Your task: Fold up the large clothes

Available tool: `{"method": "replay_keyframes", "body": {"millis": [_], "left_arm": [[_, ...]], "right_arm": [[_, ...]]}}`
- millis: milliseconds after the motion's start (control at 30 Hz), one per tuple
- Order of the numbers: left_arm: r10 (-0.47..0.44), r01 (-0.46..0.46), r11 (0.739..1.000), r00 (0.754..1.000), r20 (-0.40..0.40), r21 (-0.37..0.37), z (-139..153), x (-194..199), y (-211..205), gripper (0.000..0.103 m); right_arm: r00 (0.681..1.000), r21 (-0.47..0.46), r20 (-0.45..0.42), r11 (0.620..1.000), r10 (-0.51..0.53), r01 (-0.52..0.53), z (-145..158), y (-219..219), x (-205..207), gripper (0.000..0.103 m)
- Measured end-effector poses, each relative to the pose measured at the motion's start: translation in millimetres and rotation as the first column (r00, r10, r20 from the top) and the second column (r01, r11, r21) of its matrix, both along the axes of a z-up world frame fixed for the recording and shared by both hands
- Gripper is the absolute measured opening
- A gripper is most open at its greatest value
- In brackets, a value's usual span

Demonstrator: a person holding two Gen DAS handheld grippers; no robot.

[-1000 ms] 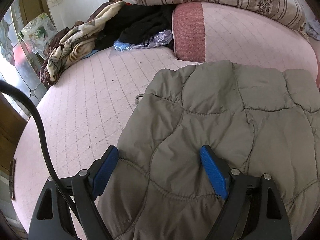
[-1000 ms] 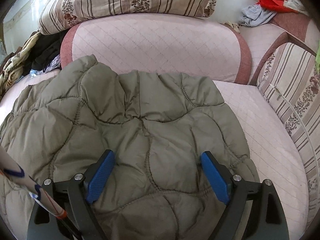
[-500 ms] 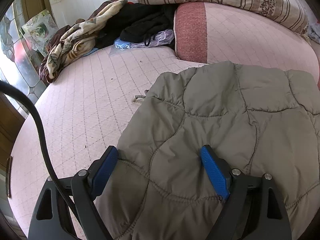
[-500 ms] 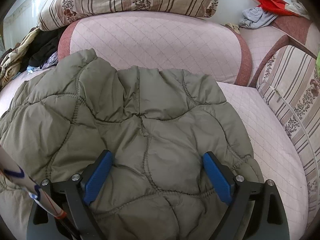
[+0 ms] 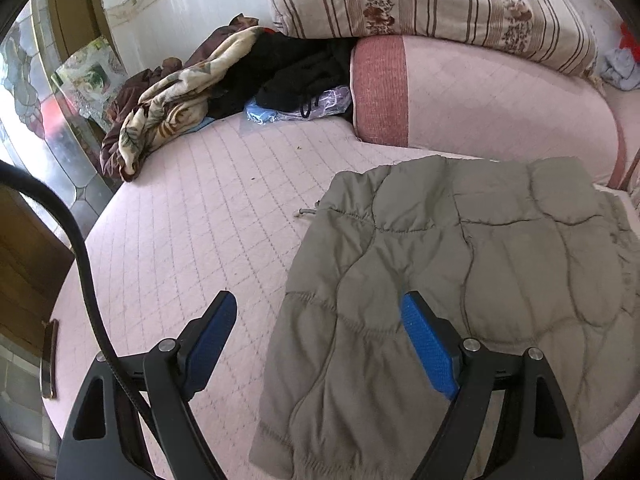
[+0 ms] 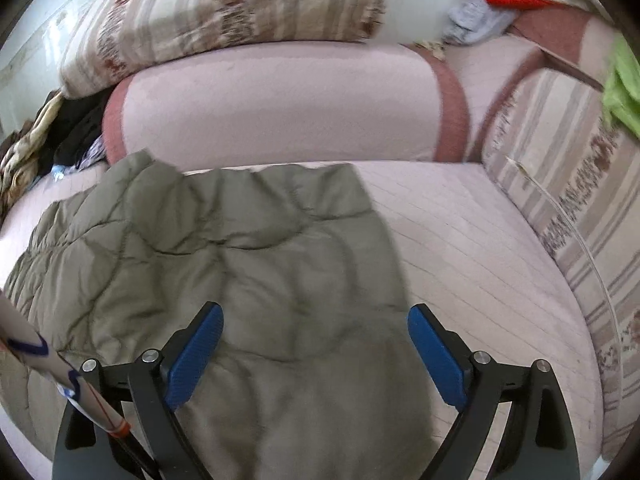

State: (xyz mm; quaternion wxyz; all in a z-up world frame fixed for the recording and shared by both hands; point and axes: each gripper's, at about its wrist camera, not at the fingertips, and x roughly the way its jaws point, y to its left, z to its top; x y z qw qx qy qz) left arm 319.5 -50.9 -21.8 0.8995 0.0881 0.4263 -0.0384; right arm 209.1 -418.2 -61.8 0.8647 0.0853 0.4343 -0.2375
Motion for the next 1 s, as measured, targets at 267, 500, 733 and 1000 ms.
{"method": "replay_keyframes", "body": {"millis": [267,500,733,1000], "left_arm": [[0.000,0.000,1.000,1.000,-0.006,-0.008,1,-9,10,0.084],[-0.038,0.010,0.984,0.988,-0.151,-0.180,-30,18,29,0.084],[-0.230,-0.022,0.818,0.903,-0.363,-0.575,-93,60,74,0.085],[-0.419,0.057,0.736,0.821,-0.389,-0.674,-113,76,62,0.091]], "right_arm": [[0.995,0.197,-0.039,0.975,-0.093,0.099,-15,-62,-28,0.096],[0.996,0.384,-0.056,0.919,-0.071,0.088,-53,-88,-25,0.098],[1.000,0.585,-0.007,0.811,-0.001,0.005,-89,-108,-18,0.102],[0.993,0.713,0.089,0.691,0.079,-0.119,-119,-108,-3,0.103]]}}
